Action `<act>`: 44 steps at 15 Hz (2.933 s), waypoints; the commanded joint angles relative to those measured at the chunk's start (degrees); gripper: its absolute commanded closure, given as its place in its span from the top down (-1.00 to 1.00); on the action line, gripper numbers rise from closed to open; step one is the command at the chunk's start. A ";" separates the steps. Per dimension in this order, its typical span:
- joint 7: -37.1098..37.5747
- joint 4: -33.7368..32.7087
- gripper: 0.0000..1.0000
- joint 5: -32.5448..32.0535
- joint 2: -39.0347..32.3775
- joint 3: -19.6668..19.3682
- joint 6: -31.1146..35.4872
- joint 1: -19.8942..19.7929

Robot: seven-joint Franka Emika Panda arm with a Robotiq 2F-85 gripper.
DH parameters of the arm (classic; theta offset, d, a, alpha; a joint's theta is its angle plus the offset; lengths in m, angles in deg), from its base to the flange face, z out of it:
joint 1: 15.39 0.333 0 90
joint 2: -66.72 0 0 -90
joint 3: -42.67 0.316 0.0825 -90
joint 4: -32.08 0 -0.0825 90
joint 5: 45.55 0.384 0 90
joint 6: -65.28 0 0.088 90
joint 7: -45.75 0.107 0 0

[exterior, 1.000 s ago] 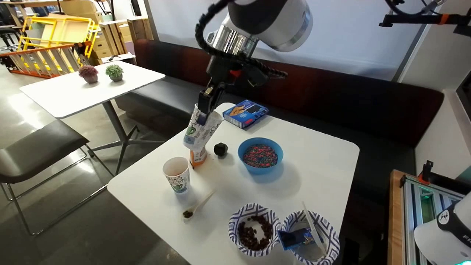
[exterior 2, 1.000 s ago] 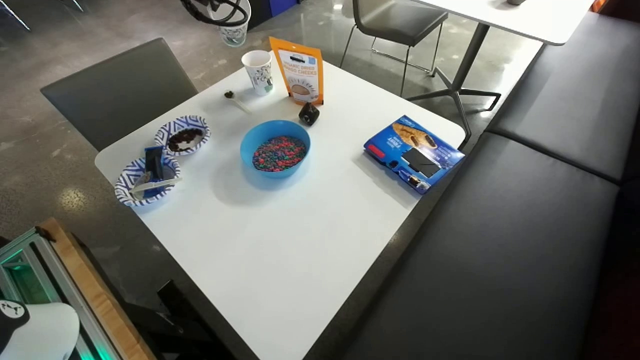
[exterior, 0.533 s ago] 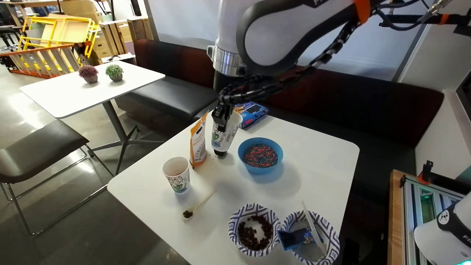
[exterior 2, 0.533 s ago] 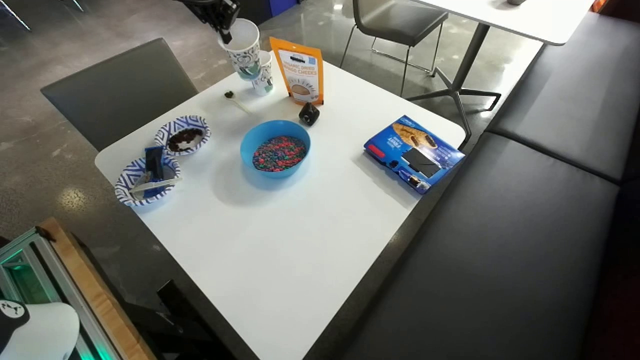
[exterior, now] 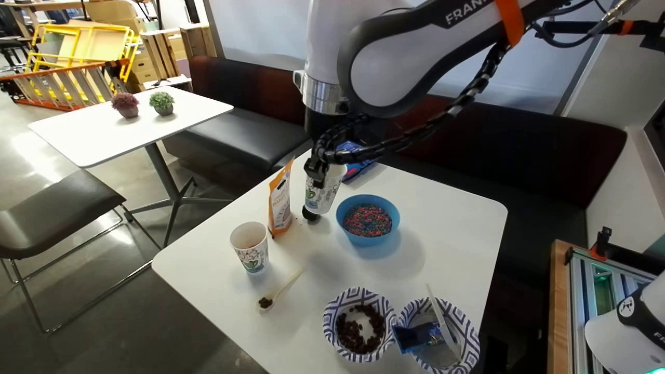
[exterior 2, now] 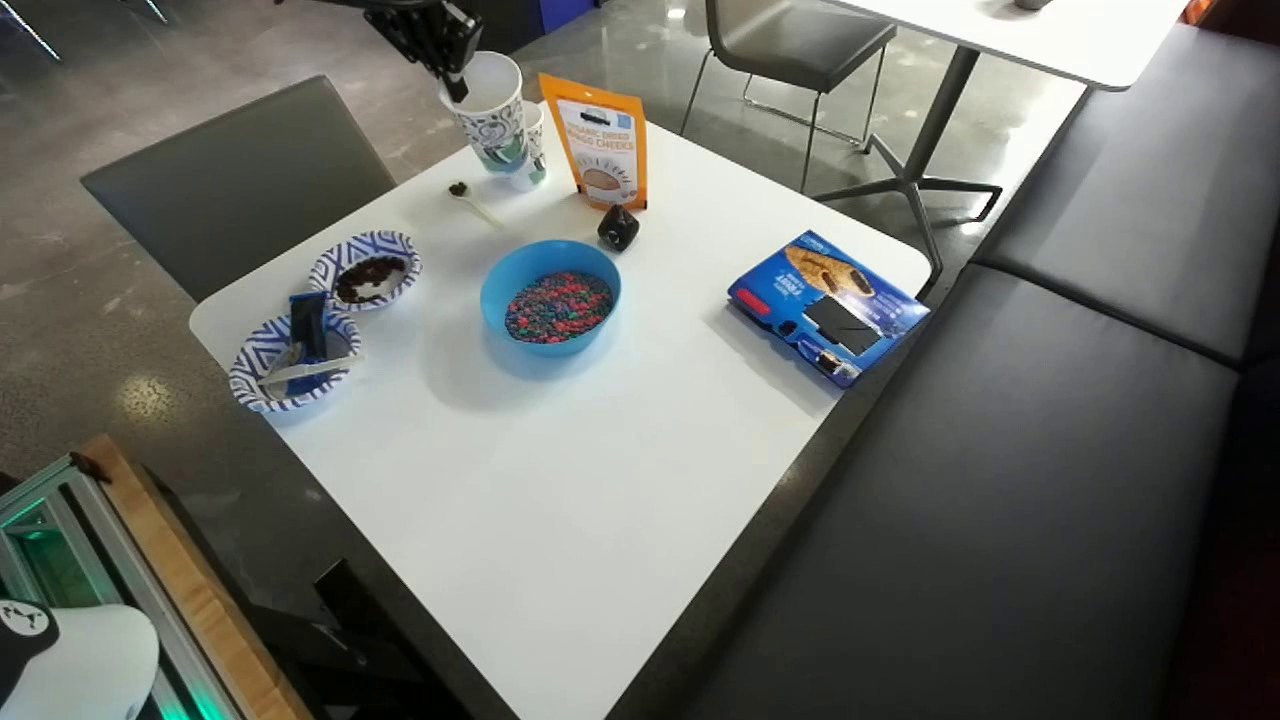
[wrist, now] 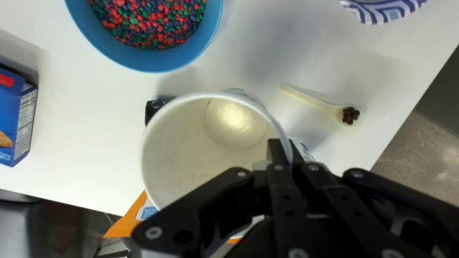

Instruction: Pour the contents from the right cup to the left cup

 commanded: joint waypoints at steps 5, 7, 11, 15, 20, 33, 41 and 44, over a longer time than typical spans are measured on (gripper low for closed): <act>0.26 6.35 -0.98 -4.45 2.37 3.05 -8.08 -0.51; 0.49 8.71 -0.98 -5.05 3.31 3.61 -6.44 -0.39; 0.63 14.25 -0.98 -4.52 5.22 4.23 -2.21 -0.63; 1.96 19.88 -0.98 -3.52 7.31 4.38 1.95 -0.66; 5.53 24.14 -0.98 -2.15 8.21 5.18 6.69 -0.12; 16.84 28.25 -0.98 -11.37 1.38 6.27 17.52 1.45; 13.69 25.94 0.16 -11.61 7.11 8.12 7.94 2.89; 13.43 22.79 0.60 -10.65 12.80 8.63 -0.54 2.41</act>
